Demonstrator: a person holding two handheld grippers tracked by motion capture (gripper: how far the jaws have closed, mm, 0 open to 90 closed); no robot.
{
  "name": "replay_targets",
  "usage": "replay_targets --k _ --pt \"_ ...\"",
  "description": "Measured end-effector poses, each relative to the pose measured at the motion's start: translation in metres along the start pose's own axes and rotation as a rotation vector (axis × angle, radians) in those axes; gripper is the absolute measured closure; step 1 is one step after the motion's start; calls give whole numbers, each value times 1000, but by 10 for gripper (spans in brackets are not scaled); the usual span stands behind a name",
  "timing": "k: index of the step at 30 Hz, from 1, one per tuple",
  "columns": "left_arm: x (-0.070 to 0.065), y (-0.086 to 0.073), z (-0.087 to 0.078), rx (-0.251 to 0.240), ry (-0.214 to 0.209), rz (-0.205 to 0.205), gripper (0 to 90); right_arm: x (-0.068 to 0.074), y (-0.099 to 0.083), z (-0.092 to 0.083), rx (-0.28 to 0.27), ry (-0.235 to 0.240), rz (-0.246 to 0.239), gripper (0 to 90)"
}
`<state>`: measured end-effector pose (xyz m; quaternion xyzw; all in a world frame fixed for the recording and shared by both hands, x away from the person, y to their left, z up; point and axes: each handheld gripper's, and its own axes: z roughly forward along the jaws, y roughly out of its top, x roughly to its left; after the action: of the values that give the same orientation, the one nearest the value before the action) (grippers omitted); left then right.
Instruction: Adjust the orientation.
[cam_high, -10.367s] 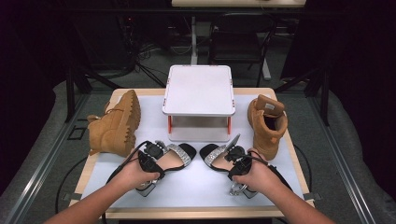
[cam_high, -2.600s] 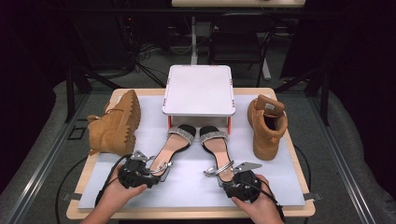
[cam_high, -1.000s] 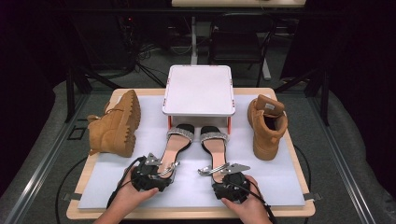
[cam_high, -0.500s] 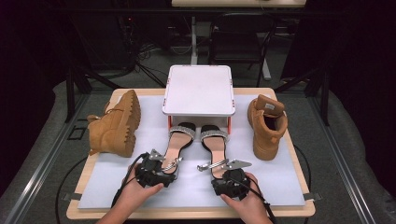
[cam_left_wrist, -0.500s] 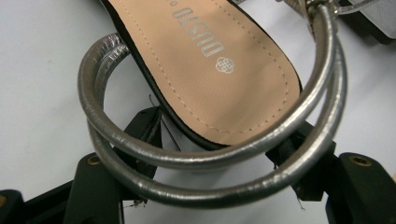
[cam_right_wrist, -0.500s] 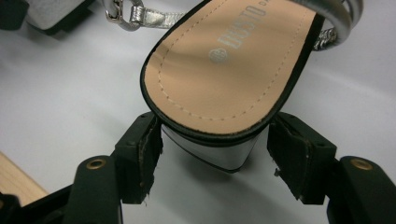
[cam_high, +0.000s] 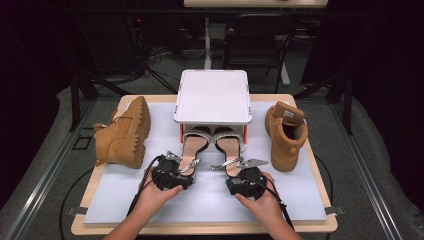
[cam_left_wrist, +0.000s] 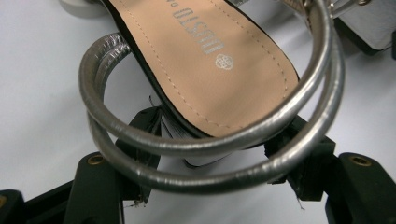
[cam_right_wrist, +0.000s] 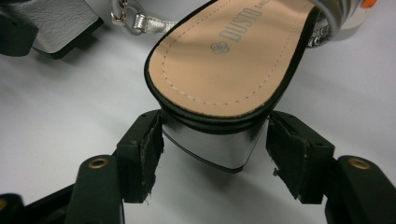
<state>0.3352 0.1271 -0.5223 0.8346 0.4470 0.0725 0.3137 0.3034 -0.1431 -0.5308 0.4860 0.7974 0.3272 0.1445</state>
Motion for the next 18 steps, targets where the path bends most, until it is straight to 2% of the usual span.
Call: replay_targets --k 2,7,11,18 --pt "2 4 1 6 -11 -14 369 -3 4 3 10 9 8 365" --pt "3 12 8 12 5 -11 369 -6 10 12 15 4 7 367" --pt "5 18 13 4 10 -16 369 -7 16 16 10 -13 -3 370" --pt "9 30 26 8 45 -8 369 -9 26 28 2 -43 15 375"
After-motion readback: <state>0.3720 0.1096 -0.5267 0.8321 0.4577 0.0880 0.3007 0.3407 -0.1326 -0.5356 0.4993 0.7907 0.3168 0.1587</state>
